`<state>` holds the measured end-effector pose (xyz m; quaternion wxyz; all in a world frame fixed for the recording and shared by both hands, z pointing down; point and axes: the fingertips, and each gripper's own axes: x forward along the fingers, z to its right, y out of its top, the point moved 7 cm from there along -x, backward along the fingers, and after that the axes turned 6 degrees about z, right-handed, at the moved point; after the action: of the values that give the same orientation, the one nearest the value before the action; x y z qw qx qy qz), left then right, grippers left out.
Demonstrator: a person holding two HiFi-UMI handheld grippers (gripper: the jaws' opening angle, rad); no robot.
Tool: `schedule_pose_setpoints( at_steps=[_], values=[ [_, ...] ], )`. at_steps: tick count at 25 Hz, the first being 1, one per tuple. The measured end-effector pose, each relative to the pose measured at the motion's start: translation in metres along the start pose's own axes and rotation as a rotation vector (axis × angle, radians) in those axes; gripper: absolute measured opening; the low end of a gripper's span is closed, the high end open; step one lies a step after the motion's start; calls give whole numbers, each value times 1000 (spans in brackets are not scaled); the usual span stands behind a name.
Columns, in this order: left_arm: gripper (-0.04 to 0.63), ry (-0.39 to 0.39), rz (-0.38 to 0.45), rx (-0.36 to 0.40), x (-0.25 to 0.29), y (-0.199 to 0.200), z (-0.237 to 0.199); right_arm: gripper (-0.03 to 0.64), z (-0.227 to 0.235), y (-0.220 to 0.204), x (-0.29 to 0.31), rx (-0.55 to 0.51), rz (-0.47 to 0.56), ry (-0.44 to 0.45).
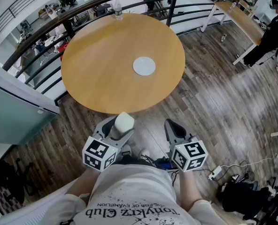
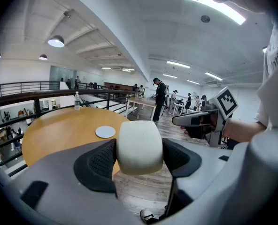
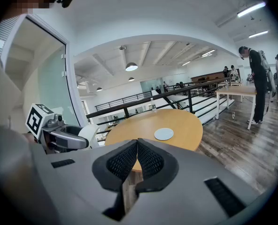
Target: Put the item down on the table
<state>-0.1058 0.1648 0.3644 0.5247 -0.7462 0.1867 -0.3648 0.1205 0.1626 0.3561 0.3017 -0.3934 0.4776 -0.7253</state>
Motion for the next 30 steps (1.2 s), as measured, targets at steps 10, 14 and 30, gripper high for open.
schedule_pose_setpoints(
  at_steps=[10, 14, 30],
  values=[
    [313, 12, 4, -13, -9, -3, 2, 25, -9, -1, -1, -16, -16, 23],
    [313, 13, 1, -16, -12, -6, 1, 26, -8, -5, -1, 20, -2, 2],
    [313, -15, 22, -16, -42, -11, -41, 26, -38, -1, 22, 23, 3, -64]
  ],
)
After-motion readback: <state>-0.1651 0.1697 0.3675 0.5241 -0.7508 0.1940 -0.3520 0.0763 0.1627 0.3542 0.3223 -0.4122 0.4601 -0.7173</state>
